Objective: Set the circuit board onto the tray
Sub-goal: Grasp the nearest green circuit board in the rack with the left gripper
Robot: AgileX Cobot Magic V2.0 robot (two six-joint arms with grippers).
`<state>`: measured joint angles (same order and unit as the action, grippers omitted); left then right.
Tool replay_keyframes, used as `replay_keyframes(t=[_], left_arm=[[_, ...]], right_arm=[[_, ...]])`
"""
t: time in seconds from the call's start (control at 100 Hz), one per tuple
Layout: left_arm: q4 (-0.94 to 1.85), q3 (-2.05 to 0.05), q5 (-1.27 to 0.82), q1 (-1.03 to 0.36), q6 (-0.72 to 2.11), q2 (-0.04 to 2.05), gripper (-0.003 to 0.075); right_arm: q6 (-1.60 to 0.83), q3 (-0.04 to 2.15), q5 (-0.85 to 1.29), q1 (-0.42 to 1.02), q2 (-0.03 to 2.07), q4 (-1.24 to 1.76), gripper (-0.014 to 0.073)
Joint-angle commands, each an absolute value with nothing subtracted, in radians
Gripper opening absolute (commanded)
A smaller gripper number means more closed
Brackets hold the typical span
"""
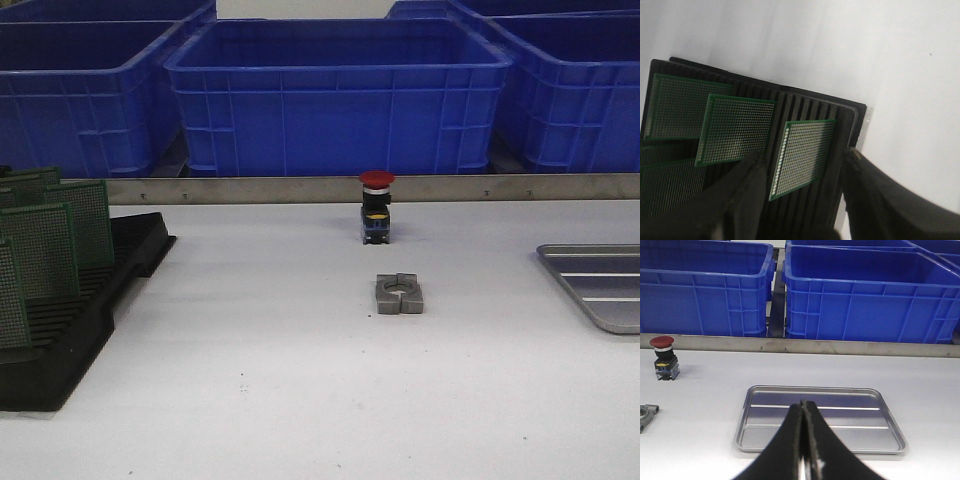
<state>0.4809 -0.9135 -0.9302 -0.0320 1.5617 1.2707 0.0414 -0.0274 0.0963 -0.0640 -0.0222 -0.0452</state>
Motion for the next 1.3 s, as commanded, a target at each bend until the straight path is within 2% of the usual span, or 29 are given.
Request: replay_keyframes(t=[0.0, 0.58, 1.01, 1.12, 1.29], left_arm=[[0.526, -0.948, -0.913, -0.067, 1.640, 1.277, 0.0337], [0.507, -0.948, -0.766, -0.096, 1.679, 1.442, 0.0337], [0.507, -0.948, -0.842, -0.096, 1.679, 1.480, 0.0335], [0.507, -0.948, -0.889, -0.096, 1.679, 1.480, 0.0290], [0.507, -0.948, -0.893, -0.096, 1.679, 1.480, 0.0147]], right_arm=[[0.033, -0.027, 0.017, -0.072, -0.032, -0.058, -0.0064], [0.033, -0.027, 0.017, -0.072, -0.032, -0.058, -0.0064], [0.033, -0.027, 0.017, -0.072, -0.032, -0.058, -0.0064], [0.033, -0.027, 0.017, -0.072, -0.032, -0.058, -0.0064], [0.033, -0.027, 0.017, -0.072, -0.032, -0.058, -0.0064]])
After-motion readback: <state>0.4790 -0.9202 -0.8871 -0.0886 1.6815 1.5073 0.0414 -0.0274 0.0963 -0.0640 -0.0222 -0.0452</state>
